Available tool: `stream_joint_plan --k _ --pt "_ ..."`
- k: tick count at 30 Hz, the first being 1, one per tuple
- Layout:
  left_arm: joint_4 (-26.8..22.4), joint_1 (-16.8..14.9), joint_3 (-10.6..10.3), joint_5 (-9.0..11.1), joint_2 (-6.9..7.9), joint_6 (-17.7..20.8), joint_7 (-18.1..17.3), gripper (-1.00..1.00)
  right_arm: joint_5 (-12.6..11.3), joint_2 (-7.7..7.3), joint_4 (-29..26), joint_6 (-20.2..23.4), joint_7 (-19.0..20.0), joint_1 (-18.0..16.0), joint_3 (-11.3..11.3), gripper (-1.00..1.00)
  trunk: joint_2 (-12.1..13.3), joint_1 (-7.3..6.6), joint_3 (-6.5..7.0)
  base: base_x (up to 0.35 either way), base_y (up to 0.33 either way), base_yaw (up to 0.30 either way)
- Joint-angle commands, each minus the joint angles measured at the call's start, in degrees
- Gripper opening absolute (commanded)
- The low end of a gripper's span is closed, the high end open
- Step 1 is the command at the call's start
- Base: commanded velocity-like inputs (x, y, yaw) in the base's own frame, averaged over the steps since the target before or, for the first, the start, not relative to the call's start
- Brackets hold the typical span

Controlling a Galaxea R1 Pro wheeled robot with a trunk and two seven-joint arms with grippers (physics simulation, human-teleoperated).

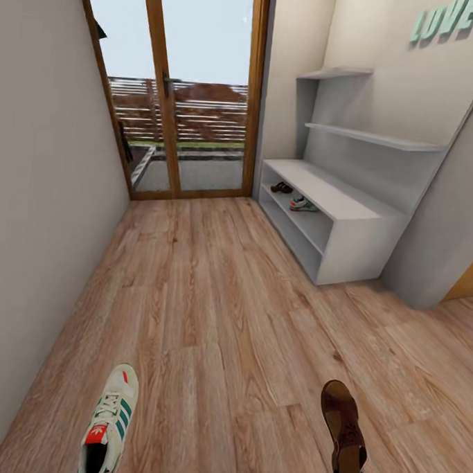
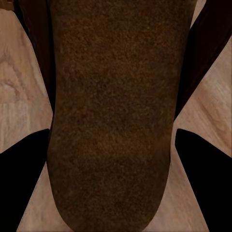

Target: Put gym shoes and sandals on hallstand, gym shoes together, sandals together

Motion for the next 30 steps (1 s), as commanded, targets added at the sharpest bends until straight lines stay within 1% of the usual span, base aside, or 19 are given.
stream_joint_plan --k 1,16,30 --pt "0.02 -0.06 0.5 -0.43 -0.03 -0.22 -0.34 -1.0 0.23 0.04 0.03 -0.17 -0.09 -0.03 -0.21 -1.0 -0.02 0.02 -0.05 0.337 0.0 0.095" --pt "0.02 -0.06 0.5 -0.42 -0.03 -0.22 -0.36 -1.0 0.2 0.07 0.1 -0.16 -0.18 -0.03 -0.22 -1.0 -0.02 0.02 -0.05 0.338 0.0 0.238" --pt "0.02 -0.06 0.5 -0.42 -0.03 -0.22 -0.35 -1.0 0.29 0.07 0.19 -0.08 -0.03 -0.03 -0.22 -1.0 -0.02 0.02 -0.05 0.338 0.0 0.018"
